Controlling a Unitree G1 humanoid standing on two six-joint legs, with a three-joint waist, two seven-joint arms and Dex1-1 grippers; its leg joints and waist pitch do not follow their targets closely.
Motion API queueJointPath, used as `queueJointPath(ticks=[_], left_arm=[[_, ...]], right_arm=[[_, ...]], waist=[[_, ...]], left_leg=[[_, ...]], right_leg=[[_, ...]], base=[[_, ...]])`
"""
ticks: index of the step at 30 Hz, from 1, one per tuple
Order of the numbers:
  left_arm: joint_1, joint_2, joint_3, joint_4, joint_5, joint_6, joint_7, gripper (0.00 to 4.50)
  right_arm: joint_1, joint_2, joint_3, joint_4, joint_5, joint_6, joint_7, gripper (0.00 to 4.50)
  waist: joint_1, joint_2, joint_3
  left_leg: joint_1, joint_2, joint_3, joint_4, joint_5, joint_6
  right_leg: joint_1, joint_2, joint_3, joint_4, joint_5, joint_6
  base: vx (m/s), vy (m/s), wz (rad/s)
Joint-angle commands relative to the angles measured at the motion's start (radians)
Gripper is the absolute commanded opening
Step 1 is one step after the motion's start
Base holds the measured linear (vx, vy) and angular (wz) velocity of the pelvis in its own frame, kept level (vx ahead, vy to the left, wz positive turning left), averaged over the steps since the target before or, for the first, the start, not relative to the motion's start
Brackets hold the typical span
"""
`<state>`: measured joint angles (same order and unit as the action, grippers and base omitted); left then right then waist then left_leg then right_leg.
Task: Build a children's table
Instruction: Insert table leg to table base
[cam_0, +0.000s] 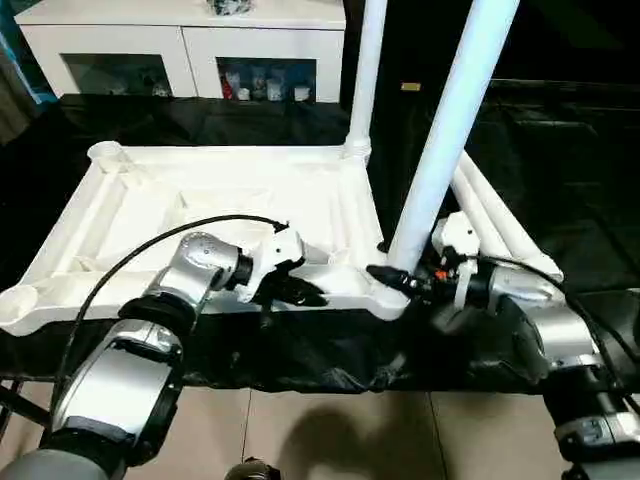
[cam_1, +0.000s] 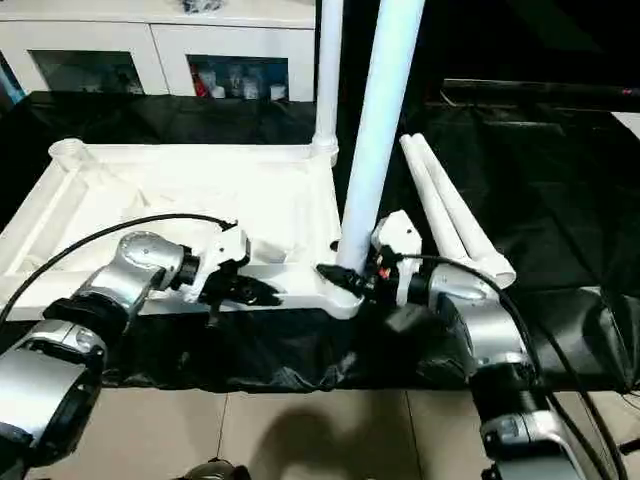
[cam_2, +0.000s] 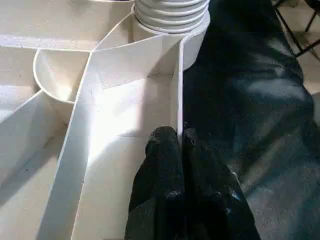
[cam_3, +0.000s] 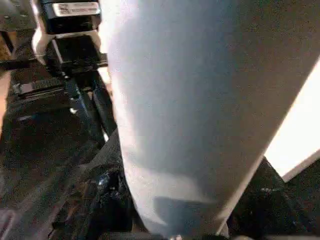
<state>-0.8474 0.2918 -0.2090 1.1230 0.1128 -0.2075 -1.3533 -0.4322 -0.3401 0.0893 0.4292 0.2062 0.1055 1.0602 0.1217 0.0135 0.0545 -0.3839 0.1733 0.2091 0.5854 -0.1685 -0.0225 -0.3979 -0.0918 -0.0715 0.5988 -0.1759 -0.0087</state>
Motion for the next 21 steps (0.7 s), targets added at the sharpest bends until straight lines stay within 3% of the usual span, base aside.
queueJointPath(ticks=[1, 7, 9, 11, 14, 16, 18, 21], left_arm=[[-0.059, -0.003, 0.010, -0.016, -0.020, -0.020, -0.003, 0.00], [-0.071, 0.001, 0.017, -0.006, -0.013, -0.015, 0.024, 0.00], [-0.079, -0.012, 0.030, -0.002, -0.020, 0.010, 0.060, 0.00], [-0.096, -0.044, 0.046, 0.003, -0.016, 0.046, 0.184, 0.00], [-0.113, -0.075, 0.063, 0.005, -0.020, 0.085, 0.287, 0.00], [-0.117, -0.086, 0.066, 0.003, -0.017, 0.099, 0.328, 0.00], [-0.126, -0.134, 0.077, -0.012, -0.013, 0.159, 0.456, 0.00], [-0.122, -0.171, 0.073, -0.032, -0.009, 0.205, 0.516, 0.00]], right_arm=[[0.066, 0.021, 0.120, 0.042, -0.021, 0.043, 0.068, 1.90], [0.056, 0.035, 0.115, 0.059, -0.034, 0.032, 0.051, 1.90], [0.034, 0.057, 0.089, 0.090, -0.046, 0.026, -0.009, 1.90], [-0.032, 0.111, 0.014, 0.181, -0.057, 0.003, -0.188, 1.90], [-0.083, 0.146, -0.032, 0.252, -0.064, -0.014, -0.317, 1.90], [-0.096, 0.157, -0.039, 0.273, -0.068, -0.017, -0.353, 1.90], [-0.142, 0.198, -0.046, 0.350, -0.094, -0.020, -0.473, 1.90], [-0.182, 0.227, -0.045, 0.425, -0.117, -0.005, -0.554, 1.90]], waist=[[0.002, 0.006, -0.067], [0.000, 0.003, -0.066], [-0.003, 0.003, -0.064], [-0.010, -0.005, -0.063], [-0.019, -0.003, -0.059], [-0.024, -0.007, -0.062], [-0.031, 0.001, -0.064], [-0.034, 0.001, -0.066]], left_leg=[[0.028, 0.072, -0.036, -0.076, -0.301, 0.014], [0.029, 0.072, -0.036, -0.078, -0.316, 0.002], [0.030, 0.072, -0.036, -0.078, -0.321, -0.002], [0.031, 0.071, -0.038, -0.080, -0.342, -0.018], [0.036, 0.069, -0.043, -0.081, -0.366, -0.042], [0.033, 0.068, -0.043, -0.081, -0.354, -0.039], [0.034, 0.067, -0.040, -0.080, -0.337, -0.036], [0.029, 0.061, -0.038, -0.075, -0.304, -0.015]], right_leg=[[0.042, -0.079, 0.046, -0.067, -0.185, -0.265], [0.040, -0.082, 0.048, -0.069, -0.214, -0.262], [0.037, -0.082, 0.048, -0.070, -0.233, -0.261], [0.033, -0.086, 0.049, -0.074, -0.284, -0.253], [0.027, -0.088, 0.050, -0.085, -0.369, -0.229], [0.032, -0.085, 0.050, -0.085, -0.351, -0.221], [0.029, -0.080, 0.050, -0.079, -0.285, -0.235], [0.037, -0.078, 0.050, -0.076, -0.226, -0.247]], base=[[0.000, 0.000, 0.00], [0.000, 0.000, 0.00], [0.000, 0.000, 0.00], [0.000, 0.000, 0.00], [0.000, 0.000, 0.00], [0.000, 0.000, 0.00], [0.000, 0.000, 0.00], [0.000, 0.000, 0.00]])
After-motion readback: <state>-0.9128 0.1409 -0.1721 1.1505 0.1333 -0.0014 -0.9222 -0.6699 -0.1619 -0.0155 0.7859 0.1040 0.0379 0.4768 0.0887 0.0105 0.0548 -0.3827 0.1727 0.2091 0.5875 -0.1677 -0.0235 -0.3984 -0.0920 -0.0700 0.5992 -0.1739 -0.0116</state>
